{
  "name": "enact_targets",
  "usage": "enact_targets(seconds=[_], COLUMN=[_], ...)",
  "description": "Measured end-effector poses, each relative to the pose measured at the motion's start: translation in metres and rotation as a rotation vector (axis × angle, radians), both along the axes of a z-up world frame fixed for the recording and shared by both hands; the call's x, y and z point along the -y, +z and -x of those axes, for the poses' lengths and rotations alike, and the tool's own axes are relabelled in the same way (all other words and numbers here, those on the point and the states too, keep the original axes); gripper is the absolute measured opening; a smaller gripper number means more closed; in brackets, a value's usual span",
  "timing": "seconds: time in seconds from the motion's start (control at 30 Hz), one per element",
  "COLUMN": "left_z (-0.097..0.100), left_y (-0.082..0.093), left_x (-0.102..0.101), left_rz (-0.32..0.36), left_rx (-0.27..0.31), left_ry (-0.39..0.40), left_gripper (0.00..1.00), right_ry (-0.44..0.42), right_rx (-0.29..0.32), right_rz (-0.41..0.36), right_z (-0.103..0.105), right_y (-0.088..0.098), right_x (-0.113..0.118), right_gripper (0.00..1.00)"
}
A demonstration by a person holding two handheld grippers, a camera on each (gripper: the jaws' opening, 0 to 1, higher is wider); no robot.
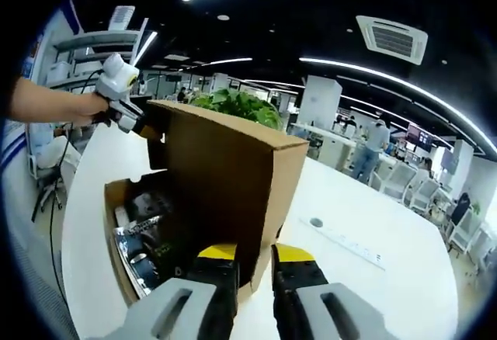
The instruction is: Operate the shoe box by opening the lid, removing the specified soft item, and placing it in the target area until the item is outside and the box remains undamaged.
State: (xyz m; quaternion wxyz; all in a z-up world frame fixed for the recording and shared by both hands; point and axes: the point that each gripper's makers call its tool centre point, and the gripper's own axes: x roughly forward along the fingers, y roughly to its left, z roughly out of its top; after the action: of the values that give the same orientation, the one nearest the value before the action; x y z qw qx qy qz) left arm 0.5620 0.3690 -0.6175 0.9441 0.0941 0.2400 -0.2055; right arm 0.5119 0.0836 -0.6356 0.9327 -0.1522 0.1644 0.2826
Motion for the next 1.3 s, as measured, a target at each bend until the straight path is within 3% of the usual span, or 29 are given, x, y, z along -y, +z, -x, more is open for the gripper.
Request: enact_targets(seconds=[0.6, 1.3], left_z=[-0.007, -0.019], left_y=[0.002, -0.002], left_x=[0.001, 0.004], left_rz=[0.023, 0.049], left_rx=[0.007, -0.001], left_ry=[0.007, 0.003], left_gripper=[0.02, 0.04], right_ry=[-0.032, -0.072], right_rx=[-0.100, -0.127], right_rz=[0.026, 0.047], right_z=[0.001, -0.012], right_y=[-0.041, -0.051], right_x=[0.005, 0.010], right_gripper=[0.07, 0.00])
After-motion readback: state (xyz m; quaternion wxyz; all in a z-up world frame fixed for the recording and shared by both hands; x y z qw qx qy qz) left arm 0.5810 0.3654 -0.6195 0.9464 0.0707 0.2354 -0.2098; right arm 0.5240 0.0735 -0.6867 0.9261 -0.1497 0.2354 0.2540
